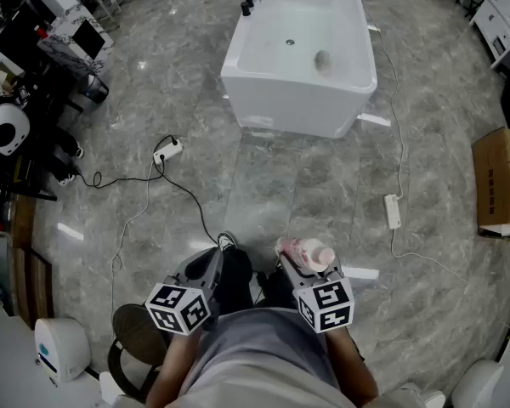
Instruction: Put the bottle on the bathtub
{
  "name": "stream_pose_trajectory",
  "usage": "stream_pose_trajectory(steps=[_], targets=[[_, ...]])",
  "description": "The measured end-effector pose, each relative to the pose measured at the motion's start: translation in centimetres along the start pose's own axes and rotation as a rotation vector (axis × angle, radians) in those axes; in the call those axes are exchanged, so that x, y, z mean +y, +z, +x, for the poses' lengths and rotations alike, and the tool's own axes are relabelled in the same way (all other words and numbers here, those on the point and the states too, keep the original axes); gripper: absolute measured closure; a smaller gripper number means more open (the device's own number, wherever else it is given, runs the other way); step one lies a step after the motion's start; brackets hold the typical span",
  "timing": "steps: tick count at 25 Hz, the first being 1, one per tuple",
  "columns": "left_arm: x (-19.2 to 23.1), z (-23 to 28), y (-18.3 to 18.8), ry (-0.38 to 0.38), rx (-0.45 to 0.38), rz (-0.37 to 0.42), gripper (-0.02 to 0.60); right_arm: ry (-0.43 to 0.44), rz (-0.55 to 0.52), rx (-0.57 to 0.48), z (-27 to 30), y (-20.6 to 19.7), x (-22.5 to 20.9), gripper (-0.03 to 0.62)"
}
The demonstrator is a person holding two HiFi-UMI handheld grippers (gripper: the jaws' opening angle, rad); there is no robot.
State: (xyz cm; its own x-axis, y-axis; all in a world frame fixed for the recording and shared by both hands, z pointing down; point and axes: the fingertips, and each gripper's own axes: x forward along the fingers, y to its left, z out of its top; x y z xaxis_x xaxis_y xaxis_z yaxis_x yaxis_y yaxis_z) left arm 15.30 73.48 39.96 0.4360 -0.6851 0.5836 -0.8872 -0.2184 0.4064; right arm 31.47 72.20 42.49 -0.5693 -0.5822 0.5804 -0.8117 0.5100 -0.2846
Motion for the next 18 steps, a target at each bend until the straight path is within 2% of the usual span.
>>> stream_pose_trajectory(steps=[5, 8, 12, 18], targets=[[3.1, -0.3, 0.9, -0.001, -0.006, -0.013, 0.574, 0.005, -0.019, 0.015, 2.4, 1.1, 1.9, 0.367], [5.4, -0.5, 2.2, -0.01, -0.01, 0.009, 0.574, 0.005, -0.034, 0.027, 4.3, 2.4, 3.4, 0.367], [8.9, -0.5, 6.1, -0.03, -0.034, 0.059, 0.574, 0.0, -0.039, 0.043, 7.3, 5.0, 5.6, 0.367], [15.1, -0.4, 12.4, -0.072, -0.104, 0.059, 0.574, -0.002, -0.022, 0.027, 12.5, 10.0, 8.4, 0.367]])
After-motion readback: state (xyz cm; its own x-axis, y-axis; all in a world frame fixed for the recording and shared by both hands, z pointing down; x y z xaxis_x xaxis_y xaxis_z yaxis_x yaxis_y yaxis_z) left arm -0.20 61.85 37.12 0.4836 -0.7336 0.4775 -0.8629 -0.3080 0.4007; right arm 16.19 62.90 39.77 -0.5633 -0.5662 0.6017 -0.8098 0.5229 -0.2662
